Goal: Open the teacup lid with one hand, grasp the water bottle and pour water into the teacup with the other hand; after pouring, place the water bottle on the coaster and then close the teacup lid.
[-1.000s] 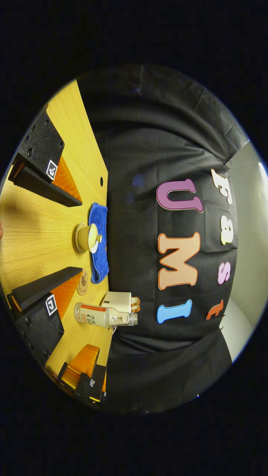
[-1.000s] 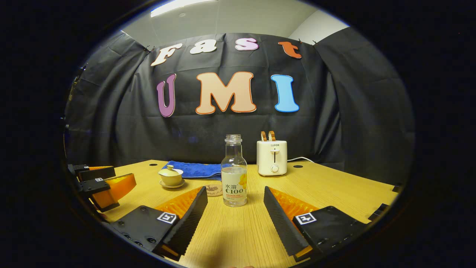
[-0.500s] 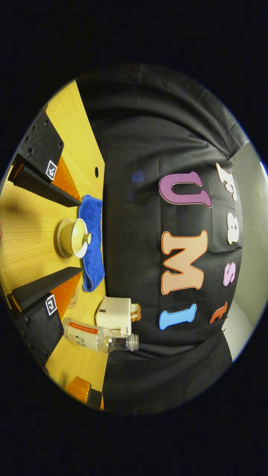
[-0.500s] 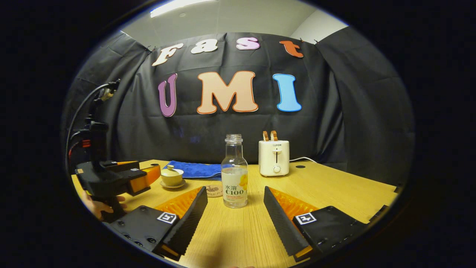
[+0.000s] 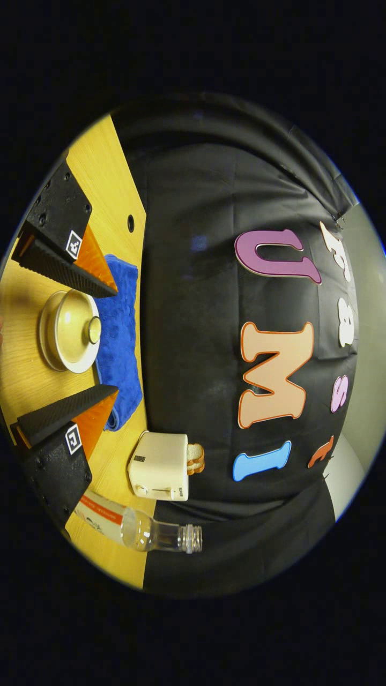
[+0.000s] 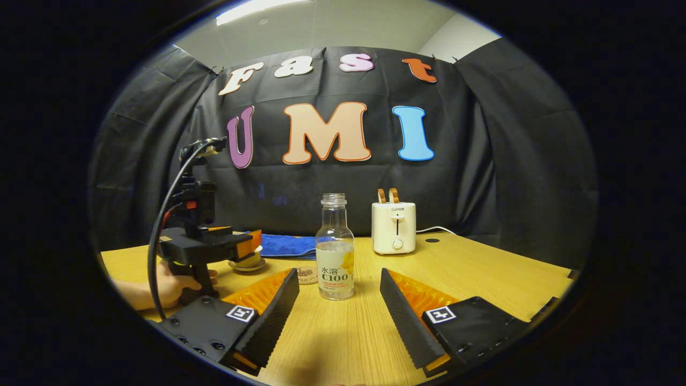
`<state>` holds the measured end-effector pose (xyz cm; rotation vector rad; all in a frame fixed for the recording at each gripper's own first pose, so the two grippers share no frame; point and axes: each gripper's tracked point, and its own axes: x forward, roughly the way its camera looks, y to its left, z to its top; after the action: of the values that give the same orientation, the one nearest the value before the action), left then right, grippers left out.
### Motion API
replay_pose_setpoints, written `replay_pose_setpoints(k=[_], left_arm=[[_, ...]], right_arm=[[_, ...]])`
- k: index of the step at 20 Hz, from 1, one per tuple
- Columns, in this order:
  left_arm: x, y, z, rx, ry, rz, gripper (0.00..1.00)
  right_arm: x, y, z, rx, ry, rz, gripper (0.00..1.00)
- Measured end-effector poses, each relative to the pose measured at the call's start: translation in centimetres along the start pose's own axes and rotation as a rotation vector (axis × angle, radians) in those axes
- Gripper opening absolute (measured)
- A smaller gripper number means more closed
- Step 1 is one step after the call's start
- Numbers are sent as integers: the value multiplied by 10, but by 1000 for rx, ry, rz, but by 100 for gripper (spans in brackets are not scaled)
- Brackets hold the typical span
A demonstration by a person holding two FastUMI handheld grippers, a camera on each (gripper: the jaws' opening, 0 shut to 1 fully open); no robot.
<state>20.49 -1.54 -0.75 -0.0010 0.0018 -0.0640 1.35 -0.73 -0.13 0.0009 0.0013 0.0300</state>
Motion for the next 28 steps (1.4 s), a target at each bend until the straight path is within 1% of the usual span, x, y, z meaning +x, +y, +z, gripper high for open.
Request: replay_pose_setpoints(k=[4, 6, 7, 8, 9, 10, 11, 14, 15, 16, 17, 18, 19, 22, 24, 25, 26, 27, 28], left_arm=[[8, 5, 1, 9, -3, 44, 94], [9, 4, 1, 14, 0, 50, 95], [10, 3, -1, 36, 20, 53, 95], [12, 0, -8, 68, 53, 46, 95], [12, -2, -11, 94, 78, 43, 95], [10, -2, -13, 107, 95, 40, 95], [11, -2, -11, 108, 94, 39, 93], [9, 2, -16, 97, 123, 41, 96], [10, 3, -17, 97, 132, 40, 92], [10, 3, -18, 96, 138, 46, 92], [9, 4, -18, 101, 144, 48, 79], [9, 3, -20, 106, 152, 48, 75], [10, 2, -21, 115, 159, 45, 67], [9, 7, -23, 133, 170, 64, 59], [8, 10, -22, 139, 173, 72, 48], [8, 11, -21, 141, 174, 76, 43], [6, 14, -21, 145, 172, 85, 41], [7, 15, -21, 144, 171, 88, 34], [6, 15, -22, 145, 175, 87, 30]], right_arm=[[1, -3, 0, 0, -1, -15, 99], [1, -4, -1, 0, 0, -19, 99], [1, -6, 0, 0, 0, -26, 99], [1, -7, -1, 0, -1, -31, 96], [1, -7, 0, 0, -1, -36, 96], [2, -8, -1, 0, 0, -43, 99], [2, -8, 0, 0, -1, -45, 96], [0, -10, 0, -1, -4, -48, 96], [0, -10, 0, 0, -4, -47, 96], [0, -9, 0, -1, -4, -45, 98], [0, -9, 0, 0, -4, -43, 96], [0, -9, 0, 0, -3, -41, 96], [-1, -9, 1, 0, -3, -39, 96], [0, -10, 0, 0, -4, -40, 96], [1, -10, -1, -1, -4, -40, 96], [1, -10, -1, -1, -5, -39, 96], [1, -10, 0, -1, -5, -40, 96], [1, -10, 0, -1, -4, -40, 96], [0, -10, -1, -1, -5, -40, 96]])
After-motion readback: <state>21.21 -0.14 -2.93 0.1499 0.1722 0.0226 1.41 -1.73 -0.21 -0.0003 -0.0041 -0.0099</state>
